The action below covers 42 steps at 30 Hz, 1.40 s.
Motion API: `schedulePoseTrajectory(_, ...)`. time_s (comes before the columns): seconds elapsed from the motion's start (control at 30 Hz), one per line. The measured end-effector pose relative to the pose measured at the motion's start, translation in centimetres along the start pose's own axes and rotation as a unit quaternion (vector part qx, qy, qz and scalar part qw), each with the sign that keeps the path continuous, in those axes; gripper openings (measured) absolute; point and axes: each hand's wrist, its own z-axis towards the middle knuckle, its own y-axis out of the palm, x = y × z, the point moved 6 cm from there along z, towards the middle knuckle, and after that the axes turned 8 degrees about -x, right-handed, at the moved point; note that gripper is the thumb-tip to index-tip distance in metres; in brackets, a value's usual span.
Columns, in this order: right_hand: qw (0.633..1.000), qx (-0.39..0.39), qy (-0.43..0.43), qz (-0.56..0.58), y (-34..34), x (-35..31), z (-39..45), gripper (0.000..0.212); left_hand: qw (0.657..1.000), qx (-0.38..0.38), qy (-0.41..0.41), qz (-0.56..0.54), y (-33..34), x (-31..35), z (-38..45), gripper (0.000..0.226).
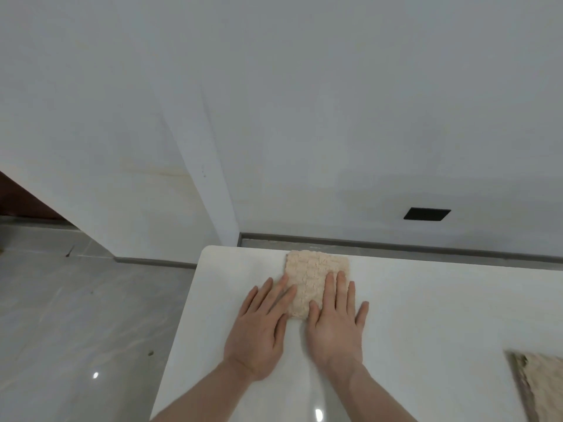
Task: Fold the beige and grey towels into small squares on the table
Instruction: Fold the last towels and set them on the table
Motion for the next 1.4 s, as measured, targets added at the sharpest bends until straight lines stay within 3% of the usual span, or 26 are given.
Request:
schedulePoseTrajectory(0.17,0.994,-0.035,-0.086,-0.054,-0.8,2.1,-1.5,0.064,1.000,-0.005,-0.011,-0.011,0.1,-0.1,0.1,0.052)
schedulePoseTrajectory(0.43,0.996,-0.002,-0.077,-0.046,-0.1,1.8,-2.2,0.065,1.000,0.007,-0.014,-0.024,0.1,-0.3,0.2,0.051)
schedulePoseTrajectory(0.63,0.986,-0.027,-0.134,-0.093,-1.4,2.4,0.0,0.065,1.000,0.007,-0.013,-0.018,0.1,-0.3,0.2,0.052)
schedulePoseTrajectory(0.87,0.990,-0.046,-0.116,-0.061,-1.6,2.0,-0.3,0.066,1.000,0.010,-0.006,-0.009,0.1,-0.3,0.2,0.055)
schedulePoseTrajectory(0.97,0.990,-0.007,-0.139,-0.028,-2.8,1.4,-1.0,0.063,1.000,0.012,-0.001,-0.018,0.1,-0.3,0.2,0.055)
schedulePoseTrajectory(1.3,0.990,0.017,-0.126,-0.065,-0.7,1.9,-0.6,0.062,0.999,0.021,-0.012,-0.028,0.5,-0.7,0.3,0.050)
schedulePoseTrajectory(1.4,0.992,-0.007,-0.106,-0.061,-0.8,1.8,-0.5,0.063,0.999,0.035,-0.007,-0.023,0.4,-0.7,0.4,0.050)
